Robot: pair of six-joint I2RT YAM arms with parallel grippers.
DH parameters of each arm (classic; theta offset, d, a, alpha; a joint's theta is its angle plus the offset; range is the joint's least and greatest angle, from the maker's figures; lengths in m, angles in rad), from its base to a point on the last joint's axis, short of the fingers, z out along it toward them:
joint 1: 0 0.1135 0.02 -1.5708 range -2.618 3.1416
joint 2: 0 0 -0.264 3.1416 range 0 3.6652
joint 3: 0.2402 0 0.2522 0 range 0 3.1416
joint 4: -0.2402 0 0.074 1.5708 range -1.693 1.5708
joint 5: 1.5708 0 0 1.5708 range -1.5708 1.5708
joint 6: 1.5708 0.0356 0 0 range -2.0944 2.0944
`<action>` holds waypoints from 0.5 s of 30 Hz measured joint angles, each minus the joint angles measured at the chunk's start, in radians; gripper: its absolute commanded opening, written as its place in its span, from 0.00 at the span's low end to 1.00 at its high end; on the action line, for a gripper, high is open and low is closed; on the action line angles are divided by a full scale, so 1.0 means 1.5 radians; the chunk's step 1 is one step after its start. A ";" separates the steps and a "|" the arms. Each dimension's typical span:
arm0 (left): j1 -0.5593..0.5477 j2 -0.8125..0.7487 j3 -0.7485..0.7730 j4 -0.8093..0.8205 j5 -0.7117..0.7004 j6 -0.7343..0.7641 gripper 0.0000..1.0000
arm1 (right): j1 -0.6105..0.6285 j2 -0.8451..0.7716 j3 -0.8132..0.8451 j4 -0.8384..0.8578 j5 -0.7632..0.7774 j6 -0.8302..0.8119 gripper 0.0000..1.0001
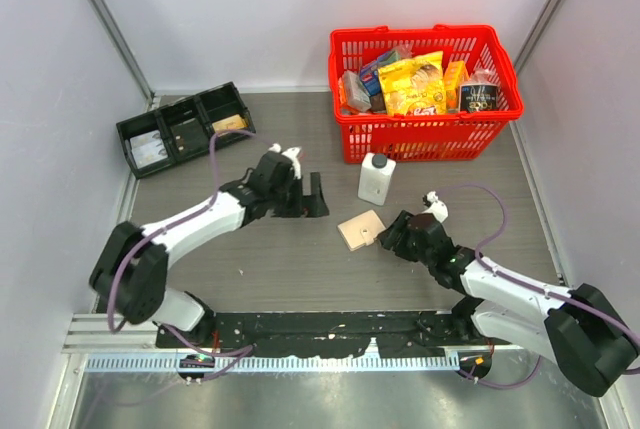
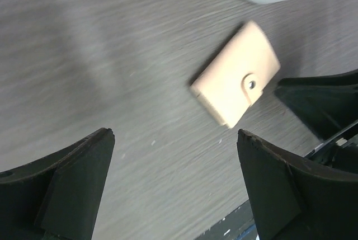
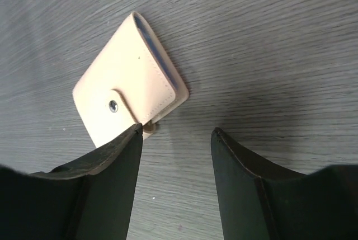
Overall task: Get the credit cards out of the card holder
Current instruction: Open the card holder at the center of the board.
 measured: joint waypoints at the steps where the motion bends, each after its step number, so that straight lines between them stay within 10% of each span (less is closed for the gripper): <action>1: -0.008 0.030 0.023 0.013 0.008 0.010 0.93 | -0.003 0.002 -0.009 0.015 -0.005 0.008 0.56; 15: -0.052 0.266 0.101 0.120 0.099 0.023 0.61 | -0.014 0.130 -0.038 0.242 -0.078 0.079 0.47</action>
